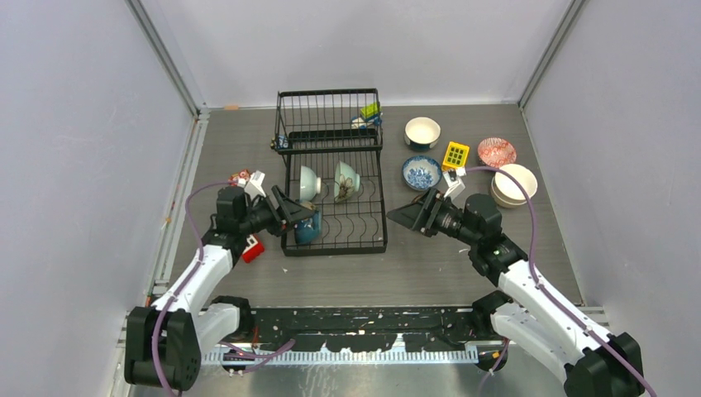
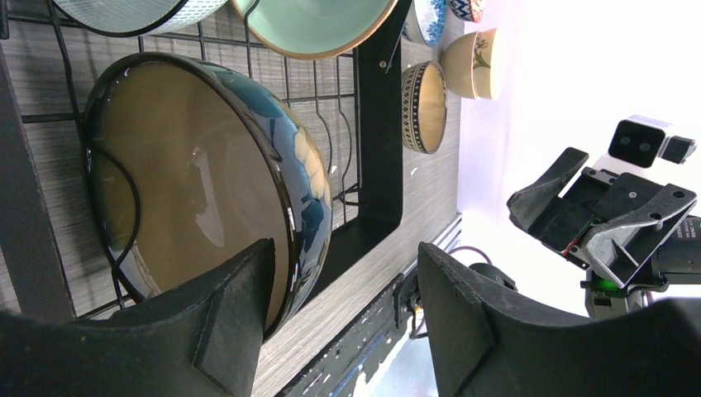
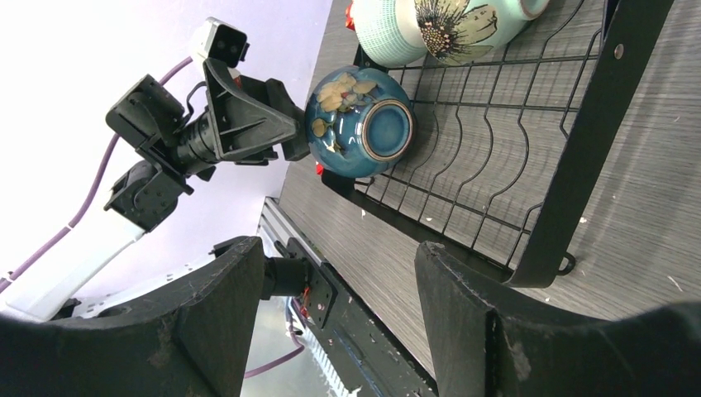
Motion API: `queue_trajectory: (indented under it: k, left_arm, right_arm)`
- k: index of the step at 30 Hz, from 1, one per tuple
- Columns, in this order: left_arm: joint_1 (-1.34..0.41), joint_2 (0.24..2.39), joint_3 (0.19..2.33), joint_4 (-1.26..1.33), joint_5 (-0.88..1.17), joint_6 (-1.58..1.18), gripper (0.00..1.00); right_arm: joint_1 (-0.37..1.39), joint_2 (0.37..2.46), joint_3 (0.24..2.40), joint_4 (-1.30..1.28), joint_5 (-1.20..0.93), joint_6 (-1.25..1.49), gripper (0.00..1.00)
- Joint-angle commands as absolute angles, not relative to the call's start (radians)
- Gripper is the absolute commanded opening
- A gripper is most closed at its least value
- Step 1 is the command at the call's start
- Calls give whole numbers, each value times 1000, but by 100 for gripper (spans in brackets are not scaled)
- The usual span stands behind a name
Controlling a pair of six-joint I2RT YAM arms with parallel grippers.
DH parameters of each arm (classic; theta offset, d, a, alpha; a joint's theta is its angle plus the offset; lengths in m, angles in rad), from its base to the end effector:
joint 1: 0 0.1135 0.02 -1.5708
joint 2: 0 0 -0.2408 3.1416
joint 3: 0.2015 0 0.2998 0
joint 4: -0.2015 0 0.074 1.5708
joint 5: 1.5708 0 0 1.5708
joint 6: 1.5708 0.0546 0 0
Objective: Unload the bowls from the dish rack
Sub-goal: Pick up the bowl from the dish rack.
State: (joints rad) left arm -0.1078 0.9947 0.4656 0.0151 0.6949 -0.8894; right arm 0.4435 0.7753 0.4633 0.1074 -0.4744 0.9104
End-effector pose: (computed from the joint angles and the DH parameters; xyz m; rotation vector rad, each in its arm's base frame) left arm 0.2683 -0.0642 0.1620 -0.4047 2.1932 -1.3031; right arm 0.2296 0.1367 0.2241 0.0775 1.9754 1.3544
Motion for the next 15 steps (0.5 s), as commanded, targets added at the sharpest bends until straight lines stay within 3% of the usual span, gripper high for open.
queue_trajectory:
  k: [1,11,15]
  left_arm:
    - [-102,1012,451,126,752,-922,64]
    - [-102,1038,439,182,779,-949,44]
    - [-102,1040,436,195,783,-957,41]
  right_arm:
    - [452,786,462,180,-488,922,71]
    - [456,805,459,197,-488,925,71]
    - [458,805,456,201,-486,924,71]
